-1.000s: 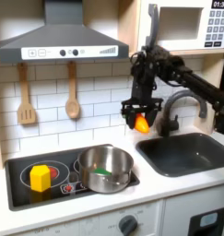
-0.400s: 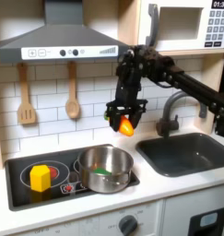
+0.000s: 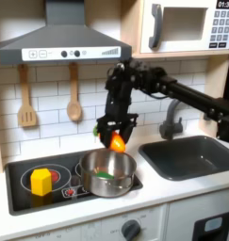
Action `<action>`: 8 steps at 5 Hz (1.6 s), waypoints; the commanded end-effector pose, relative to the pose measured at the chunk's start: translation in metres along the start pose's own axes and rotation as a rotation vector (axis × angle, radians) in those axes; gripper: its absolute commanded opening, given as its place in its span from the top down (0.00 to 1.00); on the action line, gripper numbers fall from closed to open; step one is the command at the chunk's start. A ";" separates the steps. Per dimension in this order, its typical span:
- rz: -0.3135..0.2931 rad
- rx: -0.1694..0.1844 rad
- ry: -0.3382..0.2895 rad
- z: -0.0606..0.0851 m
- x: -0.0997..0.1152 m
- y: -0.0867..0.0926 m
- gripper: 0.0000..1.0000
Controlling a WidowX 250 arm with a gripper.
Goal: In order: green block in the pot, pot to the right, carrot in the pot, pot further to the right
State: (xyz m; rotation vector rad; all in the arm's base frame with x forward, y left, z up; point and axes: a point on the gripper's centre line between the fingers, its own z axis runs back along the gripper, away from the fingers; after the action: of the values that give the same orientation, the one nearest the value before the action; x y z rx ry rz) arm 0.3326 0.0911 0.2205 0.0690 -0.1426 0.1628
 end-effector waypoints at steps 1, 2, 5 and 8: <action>0.029 0.001 0.074 -0.026 -0.009 0.006 1.00; 0.029 -0.033 0.094 -0.033 -0.011 0.004 0.00; 0.168 -0.018 0.070 -0.015 -0.011 0.038 0.00; 0.280 0.002 0.075 -0.006 -0.024 0.067 0.00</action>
State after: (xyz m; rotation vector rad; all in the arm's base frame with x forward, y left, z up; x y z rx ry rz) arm 0.2984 0.1534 0.2131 0.0399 -0.0714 0.4467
